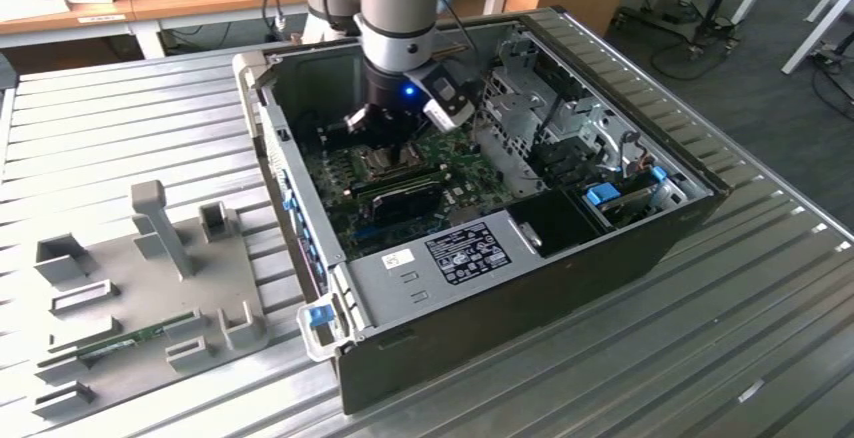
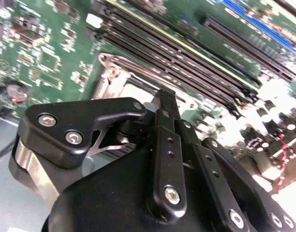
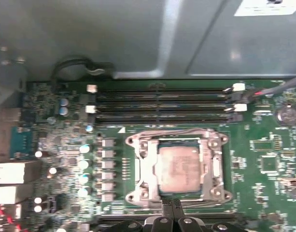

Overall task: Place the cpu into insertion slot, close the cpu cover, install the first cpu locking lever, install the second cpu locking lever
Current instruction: 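Install the second cpu locking lever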

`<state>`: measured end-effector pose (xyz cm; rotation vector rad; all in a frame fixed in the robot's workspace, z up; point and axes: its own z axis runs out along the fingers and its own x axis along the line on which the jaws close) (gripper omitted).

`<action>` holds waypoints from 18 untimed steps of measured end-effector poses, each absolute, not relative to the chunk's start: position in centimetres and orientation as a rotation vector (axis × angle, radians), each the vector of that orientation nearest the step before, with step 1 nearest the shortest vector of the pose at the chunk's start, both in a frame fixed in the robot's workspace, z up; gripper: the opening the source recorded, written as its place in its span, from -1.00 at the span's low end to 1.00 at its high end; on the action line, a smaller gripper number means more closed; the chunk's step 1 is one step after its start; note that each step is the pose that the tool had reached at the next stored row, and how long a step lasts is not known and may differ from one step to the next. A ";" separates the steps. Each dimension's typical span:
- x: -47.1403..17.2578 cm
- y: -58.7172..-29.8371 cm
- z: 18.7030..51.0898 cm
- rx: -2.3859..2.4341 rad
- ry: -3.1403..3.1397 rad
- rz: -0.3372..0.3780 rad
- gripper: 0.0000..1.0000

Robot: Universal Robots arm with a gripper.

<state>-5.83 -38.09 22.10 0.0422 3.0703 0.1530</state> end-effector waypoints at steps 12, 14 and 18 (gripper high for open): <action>-5.0 -36.2 22.1 0.042 3.072 0.144 -0.79; -5.0 -36.2 22.1 0.042 3.072 0.143 -0.79; -5.0 -36.2 22.1 0.042 3.077 0.143 -0.79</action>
